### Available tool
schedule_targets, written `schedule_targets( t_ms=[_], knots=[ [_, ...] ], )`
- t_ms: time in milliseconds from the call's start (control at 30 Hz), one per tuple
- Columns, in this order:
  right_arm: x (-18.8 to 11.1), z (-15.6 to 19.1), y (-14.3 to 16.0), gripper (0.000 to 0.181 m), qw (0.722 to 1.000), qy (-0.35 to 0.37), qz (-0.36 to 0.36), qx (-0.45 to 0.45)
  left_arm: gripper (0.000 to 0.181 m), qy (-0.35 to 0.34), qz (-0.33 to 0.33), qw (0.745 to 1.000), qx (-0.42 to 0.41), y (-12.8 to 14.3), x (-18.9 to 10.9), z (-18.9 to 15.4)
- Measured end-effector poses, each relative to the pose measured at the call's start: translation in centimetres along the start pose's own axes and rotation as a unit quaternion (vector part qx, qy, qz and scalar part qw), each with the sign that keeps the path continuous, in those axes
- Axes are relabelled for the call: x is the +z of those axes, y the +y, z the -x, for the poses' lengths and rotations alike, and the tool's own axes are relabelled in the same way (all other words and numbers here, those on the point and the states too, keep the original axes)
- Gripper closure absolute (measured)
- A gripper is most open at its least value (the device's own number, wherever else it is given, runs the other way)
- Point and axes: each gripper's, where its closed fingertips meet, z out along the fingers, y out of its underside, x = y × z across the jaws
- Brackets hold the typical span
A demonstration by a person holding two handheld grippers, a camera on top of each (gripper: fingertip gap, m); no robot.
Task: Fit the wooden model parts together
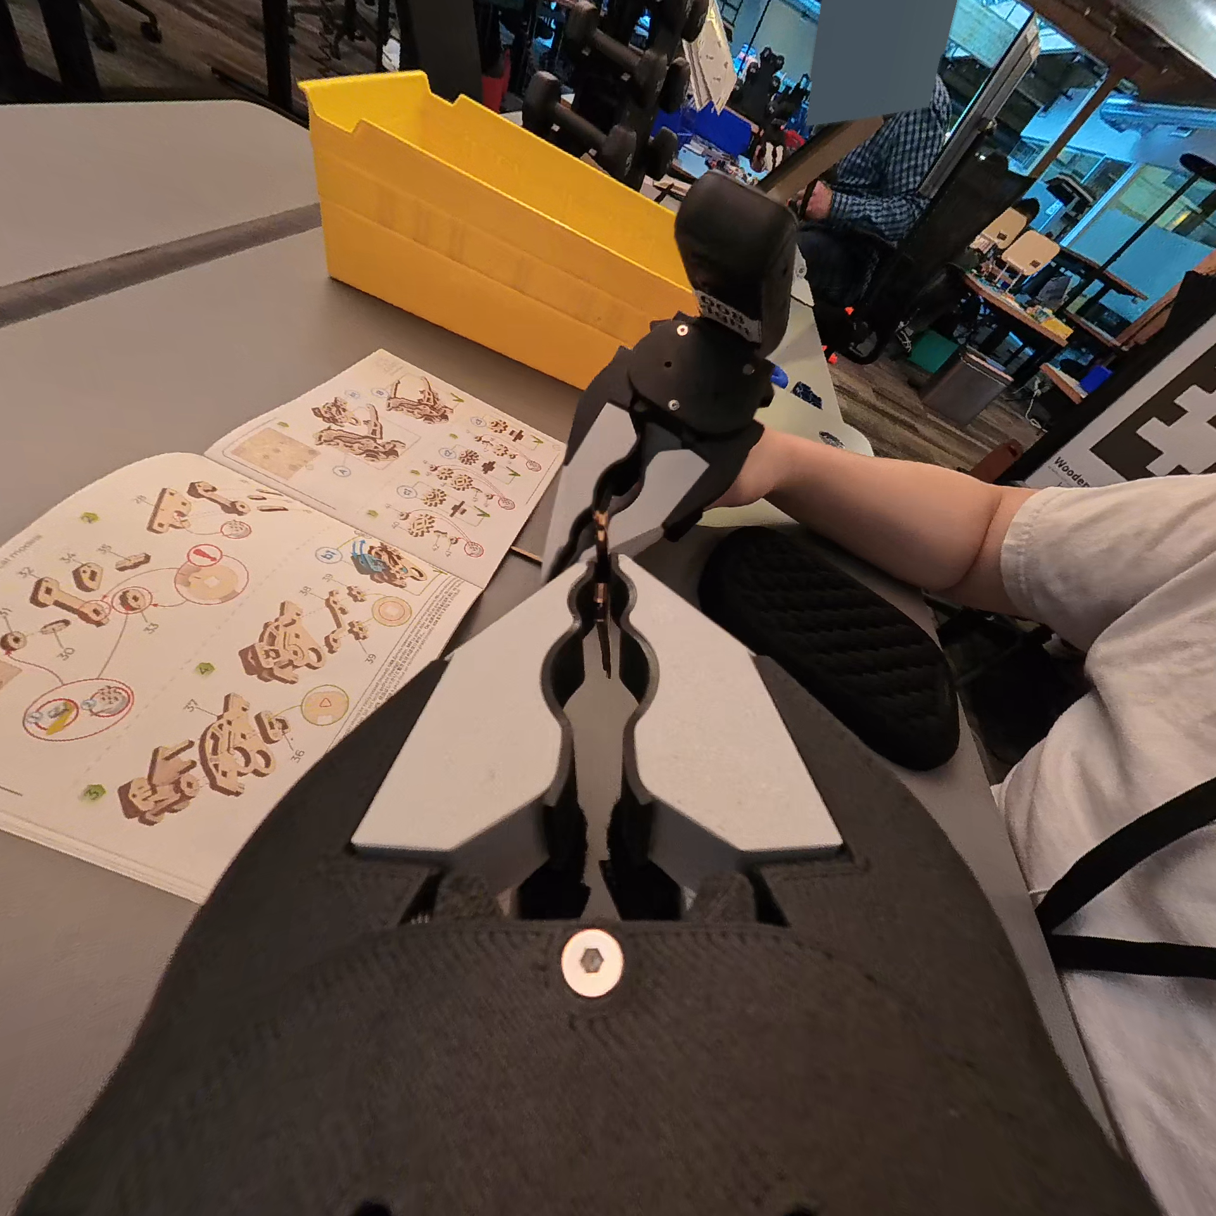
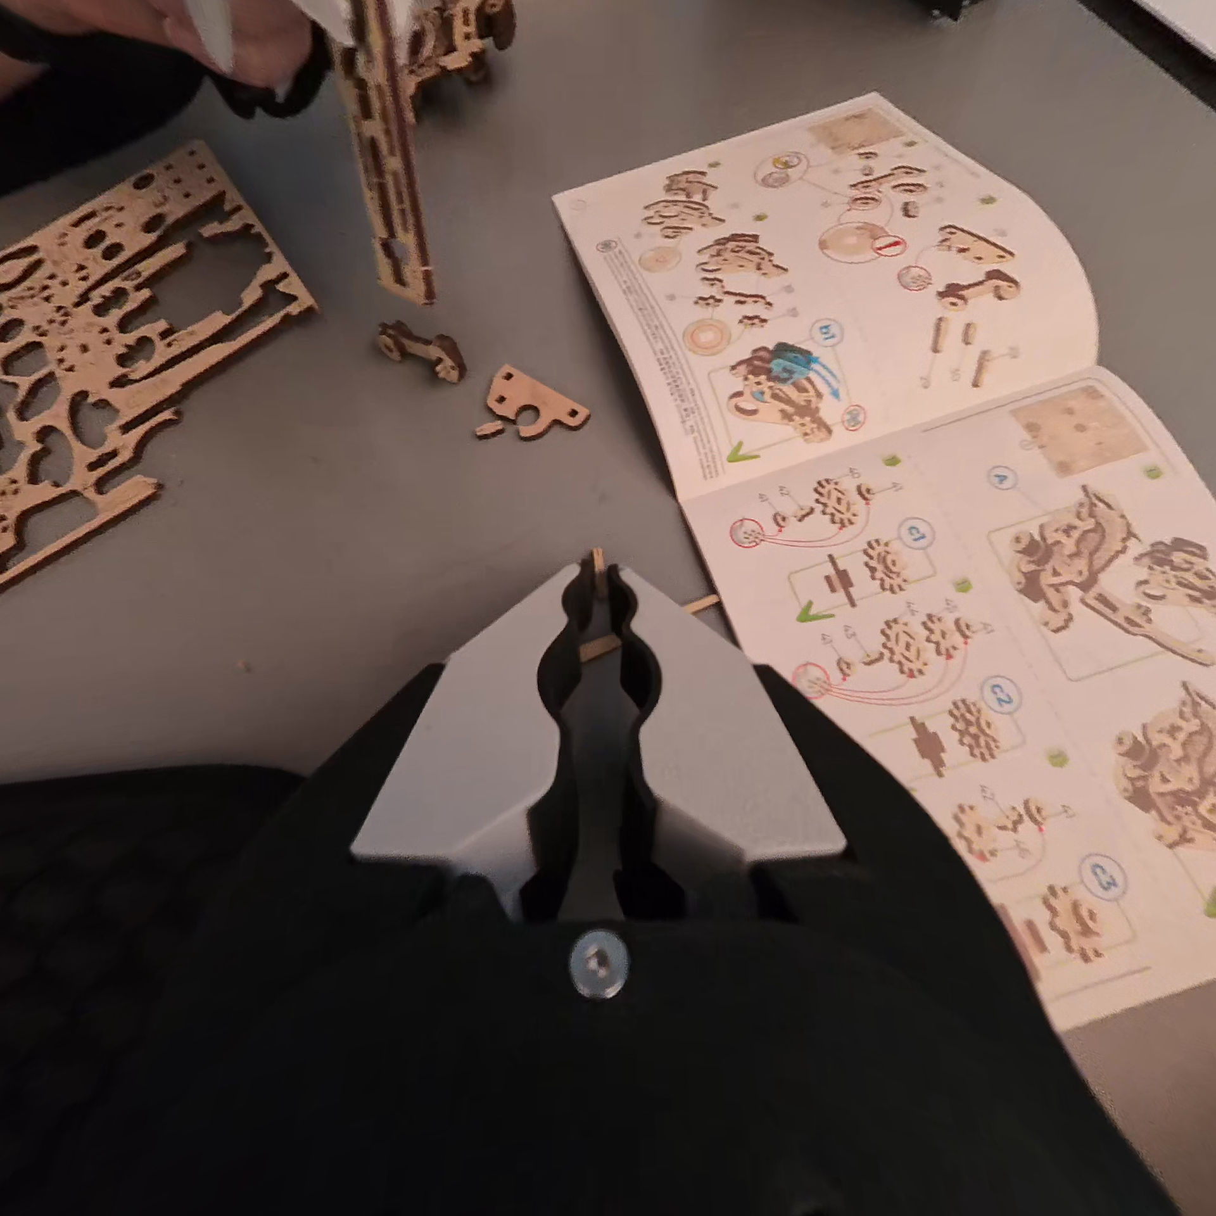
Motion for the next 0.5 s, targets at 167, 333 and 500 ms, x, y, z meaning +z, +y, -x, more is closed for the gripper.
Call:
schedule_targets(
  t_ms=[167,333,500],
  knots=[
    [0.4,2.1,-2.1,0.18,0.999,-0.017,-0.034,-0.02,0.181,0.033,-0.022,0.998,-0.044,-0.6,0.1,-0.8],
    [2.2,3.0,-1.4,0.168,1.0,-0.01,0.002,-0.025,0.181,0.072,-0.053,0.99,-0.106,-1.5,0.0,-1.5],
    [-1.3,3.6,-5.9,0.156,0.99,-0.031,-0.138,0.017,0.181,0.081,-0.096,0.982,-0.143,-2.5,-0.4,-1.3]
  ],
)
